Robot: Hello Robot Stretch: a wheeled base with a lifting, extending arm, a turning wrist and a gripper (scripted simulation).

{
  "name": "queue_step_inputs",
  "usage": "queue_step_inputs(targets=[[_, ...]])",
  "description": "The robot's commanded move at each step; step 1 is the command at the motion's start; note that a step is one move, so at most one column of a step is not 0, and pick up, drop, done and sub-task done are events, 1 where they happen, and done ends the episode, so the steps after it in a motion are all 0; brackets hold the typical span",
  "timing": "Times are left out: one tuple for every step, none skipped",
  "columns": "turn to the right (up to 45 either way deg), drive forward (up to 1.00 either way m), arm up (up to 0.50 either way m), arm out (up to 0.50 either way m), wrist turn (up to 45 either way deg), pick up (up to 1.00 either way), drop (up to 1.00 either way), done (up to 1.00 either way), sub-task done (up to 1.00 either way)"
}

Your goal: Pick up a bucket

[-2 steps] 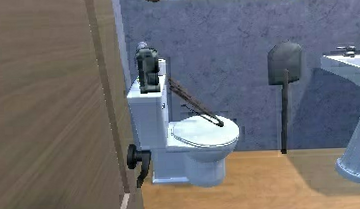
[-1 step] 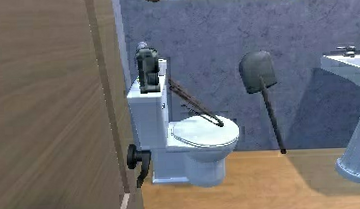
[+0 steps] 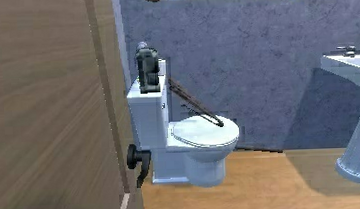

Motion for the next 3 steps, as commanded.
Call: queue_step_inputs(targets=[[0.0, 0.00, 0.00, 0.00, 45.0, 0.00, 0.00, 0.00, 0.00], [0.0, 0.00, 0.00, 0.00, 45.0, 0.00, 0.00, 0.00, 0.00], [0.0, 0.00, 0.00, 0.00, 45.0, 0.00, 0.00, 0.00, 0.00]])
